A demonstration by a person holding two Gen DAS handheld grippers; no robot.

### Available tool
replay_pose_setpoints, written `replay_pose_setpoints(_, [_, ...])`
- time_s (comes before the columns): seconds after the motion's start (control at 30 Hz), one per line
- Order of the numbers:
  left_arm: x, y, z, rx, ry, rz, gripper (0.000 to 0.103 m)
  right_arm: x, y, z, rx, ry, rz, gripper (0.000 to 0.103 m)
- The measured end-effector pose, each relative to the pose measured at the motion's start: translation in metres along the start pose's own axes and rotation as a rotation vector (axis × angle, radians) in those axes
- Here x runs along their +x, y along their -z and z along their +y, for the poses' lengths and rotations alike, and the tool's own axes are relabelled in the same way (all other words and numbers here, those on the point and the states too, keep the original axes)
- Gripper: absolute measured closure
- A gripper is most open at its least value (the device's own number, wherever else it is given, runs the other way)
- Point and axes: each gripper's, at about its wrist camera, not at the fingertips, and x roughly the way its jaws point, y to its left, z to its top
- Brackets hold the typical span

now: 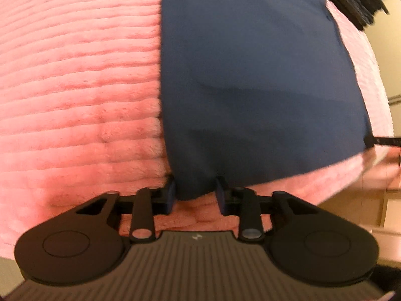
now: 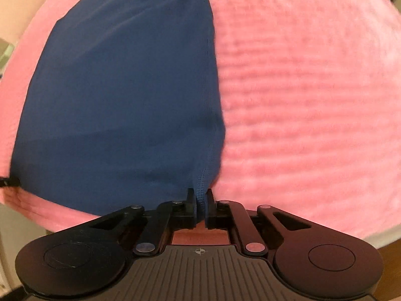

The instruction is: Fold clothes

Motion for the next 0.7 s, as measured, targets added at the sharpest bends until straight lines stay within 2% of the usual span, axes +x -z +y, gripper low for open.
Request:
replay_pose_setpoints(0.03, [-0.003, -0.001, 0.0, -0.006, 0.002, -0.004, 0.101, -0.006, -0.002, 0.001, -0.016, 0.009, 0.001, 0.1])
replay_pose_setpoints(0.17, [-0.027, -0.003, 0.0, -0.018, 0.033, -0.028, 0.102, -0.038, -0.001, 0.013, -0.087, 0.044, 0.022, 0.101])
replay_pose_setpoints(0.27, [-0.051, 0.006, -0.004, -0.007, 0.064, -0.041, 0.103, -0.053, 0.017, 0.011, -0.056, 0.051, 0.041, 0.102])
replay_pose_setpoints(0.37, [-0.067, 0.02, -0.005, -0.032, 0.094, -0.058, 0.103, -0.05, 0.035, 0.005, -0.02, 0.075, 0.051, 0.102])
replay_pose_setpoints(0.53, [-0.04, 0.044, -0.003, -0.038, 0.095, -0.006, 0.103, -0.018, 0.042, 0.003, 0.034, 0.061, 0.066, 0.101])
replay_pose_setpoints(0.63, [-0.025, 0.038, 0.0, -0.035, 0.078, 0.023, 0.102, -0.012, 0.039, -0.002, 0.073, 0.086, 0.068, 0.1])
replay_pose_setpoints(0.7, [-0.019, 0.034, 0.001, -0.027, 0.061, 0.059, 0.102, -0.017, 0.036, 0.0, 0.088, 0.12, 0.064, 0.064])
